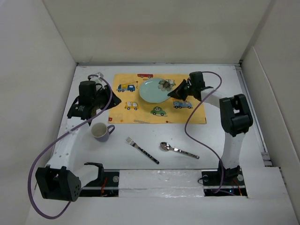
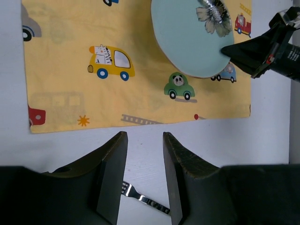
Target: Set the dinner table for one person
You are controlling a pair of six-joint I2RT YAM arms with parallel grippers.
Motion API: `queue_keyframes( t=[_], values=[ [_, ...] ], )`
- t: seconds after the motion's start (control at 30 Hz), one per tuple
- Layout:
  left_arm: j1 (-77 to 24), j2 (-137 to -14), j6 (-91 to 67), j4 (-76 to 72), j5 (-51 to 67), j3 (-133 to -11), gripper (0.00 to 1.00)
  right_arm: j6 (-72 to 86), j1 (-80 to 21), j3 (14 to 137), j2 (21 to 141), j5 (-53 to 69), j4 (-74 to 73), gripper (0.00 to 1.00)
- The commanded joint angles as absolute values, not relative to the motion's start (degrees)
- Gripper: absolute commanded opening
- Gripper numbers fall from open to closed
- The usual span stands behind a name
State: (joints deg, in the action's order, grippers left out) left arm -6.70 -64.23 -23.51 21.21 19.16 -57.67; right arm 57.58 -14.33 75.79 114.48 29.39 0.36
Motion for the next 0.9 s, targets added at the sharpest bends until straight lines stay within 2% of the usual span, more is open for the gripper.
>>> queue_keyframes(
  t=[0.0, 0.27, 0.4, 0.67, 0.73, 0.87],
  values=[
    [-6.9, -61.0, -24.2, 22.4, 16.7, -59.4, 0.33, 58.4, -15.1, 81.3, 113.4, 33.8, 6.9, 0.0],
    [-6.9, -59.7, -25.0, 23.5, 15.4, -58.6, 0.34, 56.3, -16.8, 77.2, 115.3, 30.3, 2.6, 0.0],
    [-6.9, -59.7, -25.0, 23.6, 15.0, -59.1, 0.34, 54.2, -16.8, 78.0, 116.7, 30.8, 0.3, 0.25],
    [-6.9, -60.5, -24.1, 24.9, 13.6, -62.8, 0.34, 49.3, -16.8, 78.8, 115.3, 27.1, -11.0, 0.48],
    [-6.9, -61.0, -23.6, 25.3, 12.8, -65.1, 0.34, 46.4, -16.2, 79.0, 112.9, 24.6, -15.1, 0.58],
    [-6.9, -62.0, -21.6, 27.3, 10.7, -68.7, 0.35, 41.9, -15.0, 77.6, 107.6, 21.0, -19.8, 0.63]
  ],
)
